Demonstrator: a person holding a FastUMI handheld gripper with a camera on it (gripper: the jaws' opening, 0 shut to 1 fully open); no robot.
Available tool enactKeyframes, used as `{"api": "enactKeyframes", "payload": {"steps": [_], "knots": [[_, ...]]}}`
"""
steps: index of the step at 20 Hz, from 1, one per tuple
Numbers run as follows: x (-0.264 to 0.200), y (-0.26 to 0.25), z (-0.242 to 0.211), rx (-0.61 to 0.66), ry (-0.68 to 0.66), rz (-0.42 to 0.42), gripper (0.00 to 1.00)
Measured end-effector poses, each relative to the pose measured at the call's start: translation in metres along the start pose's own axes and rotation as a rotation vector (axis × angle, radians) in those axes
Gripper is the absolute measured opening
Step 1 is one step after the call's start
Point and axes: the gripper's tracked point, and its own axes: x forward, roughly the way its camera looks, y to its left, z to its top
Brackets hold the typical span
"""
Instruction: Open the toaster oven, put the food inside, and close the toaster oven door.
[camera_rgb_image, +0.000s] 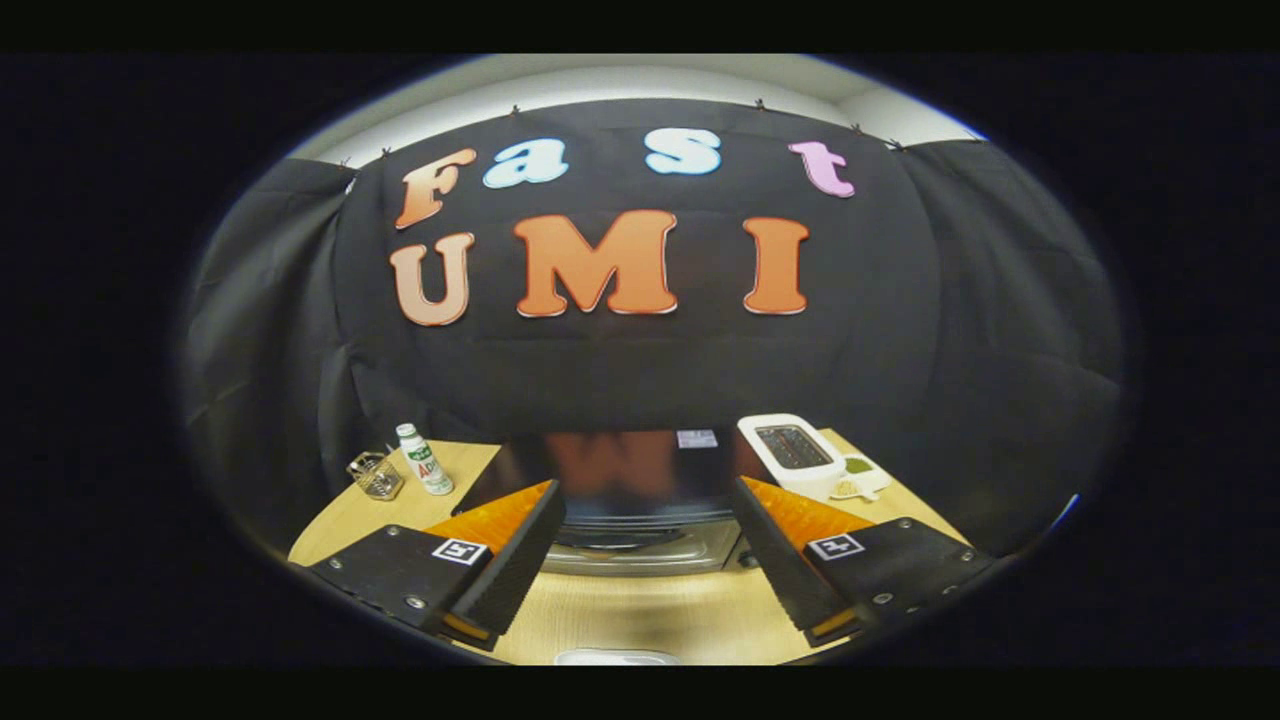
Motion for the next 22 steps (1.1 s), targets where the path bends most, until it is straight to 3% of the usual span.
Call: {"api": "enactKeyframes", "payload": {"steps": [11,22], "knots": [[-0.087,-0.020,0.119,-0.030,-0.178,-0.013,1.00],[-0.128,-0.041,0.134,-0.034,-0.216,-0.041,1.00]]}}
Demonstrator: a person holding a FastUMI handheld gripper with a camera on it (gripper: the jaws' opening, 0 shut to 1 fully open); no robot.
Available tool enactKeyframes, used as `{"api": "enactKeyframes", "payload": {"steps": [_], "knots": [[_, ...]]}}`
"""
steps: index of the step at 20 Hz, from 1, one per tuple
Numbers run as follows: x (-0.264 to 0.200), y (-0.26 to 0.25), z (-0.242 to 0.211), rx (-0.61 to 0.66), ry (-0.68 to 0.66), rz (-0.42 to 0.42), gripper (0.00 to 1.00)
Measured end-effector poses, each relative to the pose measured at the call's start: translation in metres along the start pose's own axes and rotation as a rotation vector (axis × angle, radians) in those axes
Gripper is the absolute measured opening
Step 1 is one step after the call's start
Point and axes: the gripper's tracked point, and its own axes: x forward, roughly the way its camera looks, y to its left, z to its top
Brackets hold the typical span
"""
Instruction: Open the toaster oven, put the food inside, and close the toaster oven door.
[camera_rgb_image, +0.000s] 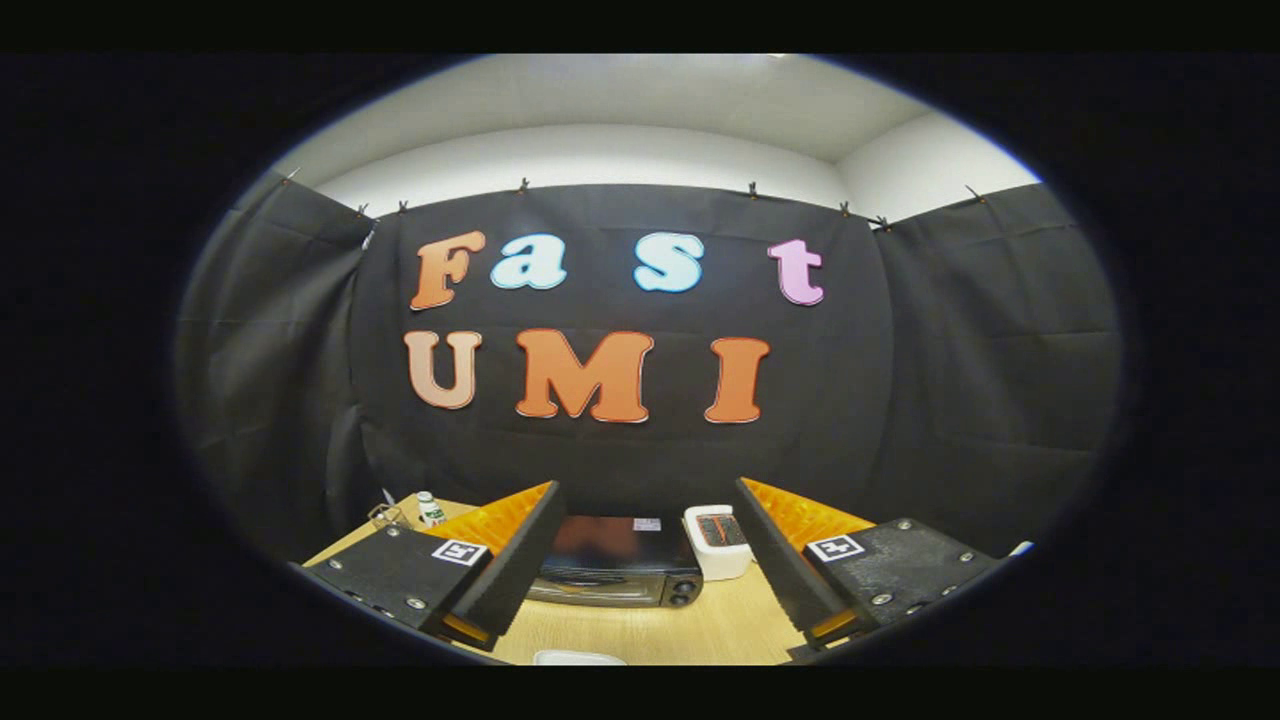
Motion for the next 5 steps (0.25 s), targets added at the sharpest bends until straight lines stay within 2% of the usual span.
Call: {"api": "enactKeyframes", "payload": {"steps": [5], "knots": [[-0.0010,0.0028,-0.0071,0.007,0.008,0.008,1.00]]}}
